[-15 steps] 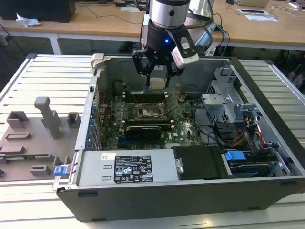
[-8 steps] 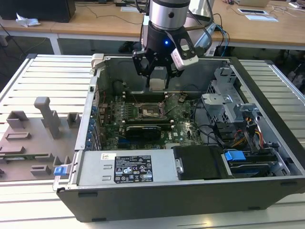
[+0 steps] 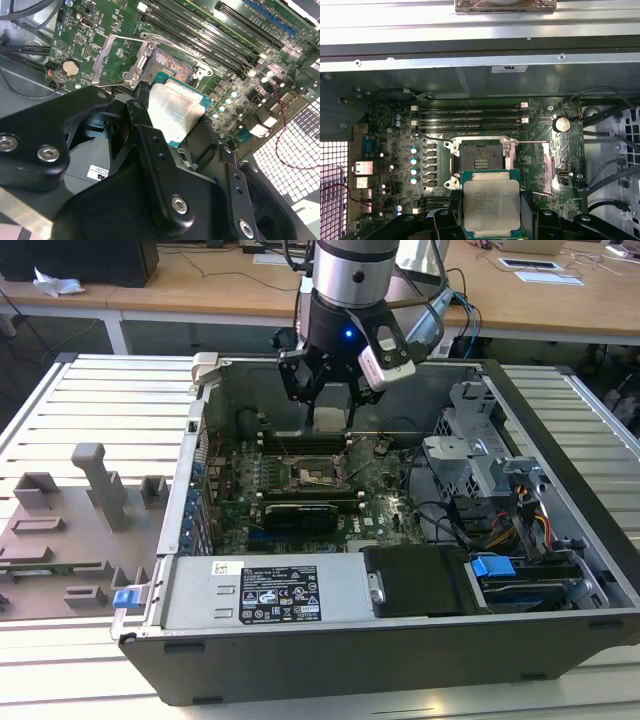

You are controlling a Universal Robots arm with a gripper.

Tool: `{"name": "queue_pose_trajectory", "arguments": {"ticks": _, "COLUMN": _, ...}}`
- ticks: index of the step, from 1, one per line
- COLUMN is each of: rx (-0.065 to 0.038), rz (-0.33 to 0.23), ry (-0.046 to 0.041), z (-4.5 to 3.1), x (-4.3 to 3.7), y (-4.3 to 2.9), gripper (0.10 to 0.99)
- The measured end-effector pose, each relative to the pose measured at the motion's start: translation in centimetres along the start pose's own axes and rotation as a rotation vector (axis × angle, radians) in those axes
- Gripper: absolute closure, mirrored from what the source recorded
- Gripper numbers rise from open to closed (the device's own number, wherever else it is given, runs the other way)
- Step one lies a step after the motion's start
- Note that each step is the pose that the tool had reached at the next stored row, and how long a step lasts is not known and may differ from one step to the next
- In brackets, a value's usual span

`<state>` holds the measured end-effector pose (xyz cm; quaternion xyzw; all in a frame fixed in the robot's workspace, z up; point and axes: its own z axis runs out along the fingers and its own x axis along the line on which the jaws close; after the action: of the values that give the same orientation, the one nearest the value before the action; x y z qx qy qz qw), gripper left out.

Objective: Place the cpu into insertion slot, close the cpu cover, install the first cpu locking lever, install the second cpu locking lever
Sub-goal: 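Place the cpu into insertion slot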

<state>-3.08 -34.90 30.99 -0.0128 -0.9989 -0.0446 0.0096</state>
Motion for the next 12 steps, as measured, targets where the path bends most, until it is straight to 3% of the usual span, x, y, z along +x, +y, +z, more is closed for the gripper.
{"name": "queue_pose_trajectory", "arguments": {"ticks": 12, "rx": 0.000, "rz": 0.000, "ry": -0.0001, "z": 1.05, "x": -0.02, "y": -0.09, "gripper": 0.541}}
